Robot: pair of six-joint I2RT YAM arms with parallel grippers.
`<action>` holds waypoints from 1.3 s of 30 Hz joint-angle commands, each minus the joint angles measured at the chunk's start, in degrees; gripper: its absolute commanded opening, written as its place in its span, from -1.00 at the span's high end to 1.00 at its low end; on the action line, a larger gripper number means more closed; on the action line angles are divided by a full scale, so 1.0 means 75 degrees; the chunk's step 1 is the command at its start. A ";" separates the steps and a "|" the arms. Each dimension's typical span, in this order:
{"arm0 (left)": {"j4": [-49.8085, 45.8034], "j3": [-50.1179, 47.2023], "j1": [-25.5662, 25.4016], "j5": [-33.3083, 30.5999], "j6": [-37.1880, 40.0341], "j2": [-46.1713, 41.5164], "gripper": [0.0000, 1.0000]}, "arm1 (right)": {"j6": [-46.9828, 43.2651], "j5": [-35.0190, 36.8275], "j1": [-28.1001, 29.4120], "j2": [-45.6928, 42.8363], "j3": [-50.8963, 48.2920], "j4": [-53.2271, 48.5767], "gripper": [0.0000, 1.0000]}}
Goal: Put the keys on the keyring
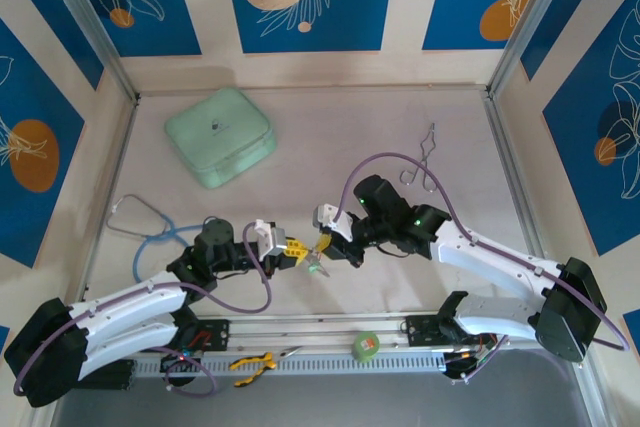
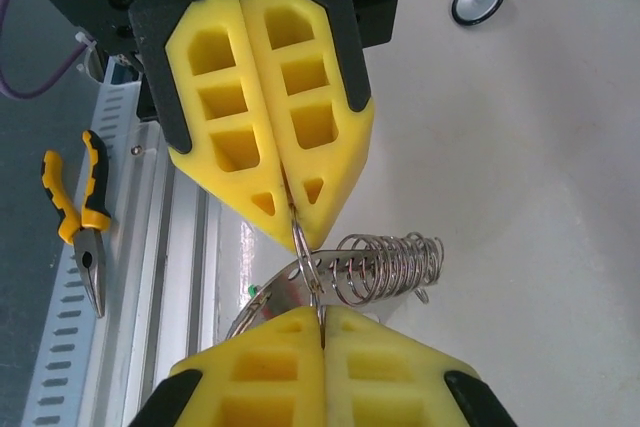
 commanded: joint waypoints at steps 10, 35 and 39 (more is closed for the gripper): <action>0.1487 -0.0173 -0.0019 -0.0080 0.0198 -0.0145 1.00 | 0.0606 -0.0718 -0.0173 0.0830 0.0227 -0.0112 0.95; 0.2080 -0.0308 -0.0023 -0.0133 -0.0237 0.0270 1.00 | 0.0598 -0.0687 -0.0220 0.0029 -0.0633 0.1726 0.52; 0.2080 -0.0308 -0.0025 -0.0159 -0.0236 0.0250 1.00 | 0.0630 -0.0741 -0.0225 0.0076 -0.0599 0.1758 0.79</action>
